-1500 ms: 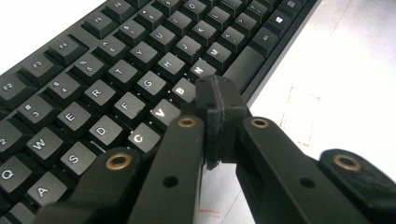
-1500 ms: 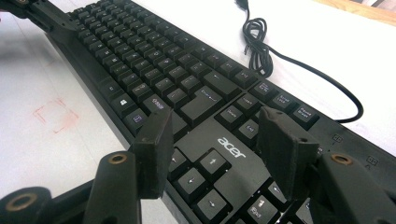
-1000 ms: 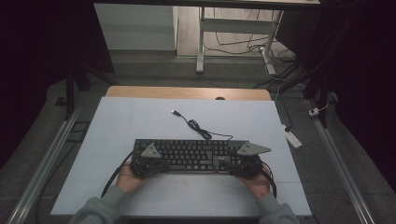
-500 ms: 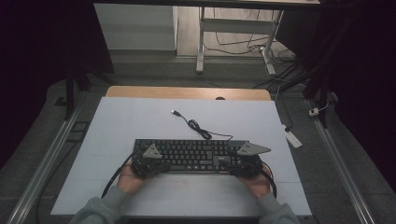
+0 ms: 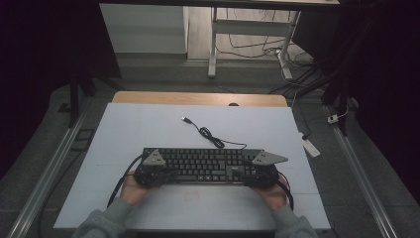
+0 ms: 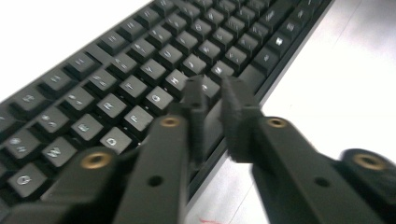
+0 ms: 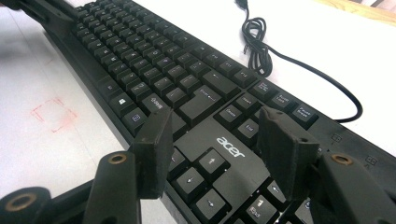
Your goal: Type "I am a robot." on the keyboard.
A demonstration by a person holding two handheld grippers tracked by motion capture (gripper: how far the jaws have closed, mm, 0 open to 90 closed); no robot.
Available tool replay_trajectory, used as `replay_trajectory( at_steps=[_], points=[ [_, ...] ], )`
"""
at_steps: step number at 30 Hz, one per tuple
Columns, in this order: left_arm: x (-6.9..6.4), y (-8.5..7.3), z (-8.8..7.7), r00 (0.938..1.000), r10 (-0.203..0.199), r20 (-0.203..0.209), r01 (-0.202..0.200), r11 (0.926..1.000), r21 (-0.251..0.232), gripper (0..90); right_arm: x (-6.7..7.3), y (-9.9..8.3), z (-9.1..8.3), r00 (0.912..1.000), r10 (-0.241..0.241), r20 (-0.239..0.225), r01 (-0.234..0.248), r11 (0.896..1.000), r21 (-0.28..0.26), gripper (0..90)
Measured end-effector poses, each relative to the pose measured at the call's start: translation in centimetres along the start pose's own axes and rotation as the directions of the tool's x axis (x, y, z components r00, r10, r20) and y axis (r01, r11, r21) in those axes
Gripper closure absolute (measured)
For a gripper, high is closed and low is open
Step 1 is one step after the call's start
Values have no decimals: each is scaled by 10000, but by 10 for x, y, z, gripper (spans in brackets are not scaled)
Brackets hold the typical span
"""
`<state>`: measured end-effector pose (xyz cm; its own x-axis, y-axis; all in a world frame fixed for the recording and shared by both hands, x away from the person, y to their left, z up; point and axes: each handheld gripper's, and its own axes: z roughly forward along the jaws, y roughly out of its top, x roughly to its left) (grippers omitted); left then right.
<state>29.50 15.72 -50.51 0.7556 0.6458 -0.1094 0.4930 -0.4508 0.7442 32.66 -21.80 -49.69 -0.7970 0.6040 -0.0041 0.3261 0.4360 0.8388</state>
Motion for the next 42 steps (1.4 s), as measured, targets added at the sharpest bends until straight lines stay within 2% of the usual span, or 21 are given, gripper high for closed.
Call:
replay_trajectory(
  at_steps=[6,11,18,23,31,42],
  points=[
    [6,-1,-11,9982,-427,-413,416,9988,-272,514,1,0,0,10000,-16,-98,16,10000,-31,459],
    [15,-3,-18,9916,-967,-856,945,9951,-300,367,1,0,0,9999,-50,-150,48,10000,-81,455],
    [24,-6,-26,9853,-1410,-967,1379,9897,-373,300,1,0,0,9999,-112,-125,112,9999,-44,453],
    [28,-9,-29,9831,-1536,-998,1499,9877,-438,298,1,0,1,9998,-143,-117,142,9999,-27,453],
    [31,-10,-30,9824,-1441,-1192,1400,9893,-417,333,2,0,1,9998,-177,-104,177,9998,14,453],
    [37,-14,-33,9797,-1376,-1457,1314,9900,-514,566,3,-1,2,9997,-214,-87,215,9998,46,453]
  ],
)
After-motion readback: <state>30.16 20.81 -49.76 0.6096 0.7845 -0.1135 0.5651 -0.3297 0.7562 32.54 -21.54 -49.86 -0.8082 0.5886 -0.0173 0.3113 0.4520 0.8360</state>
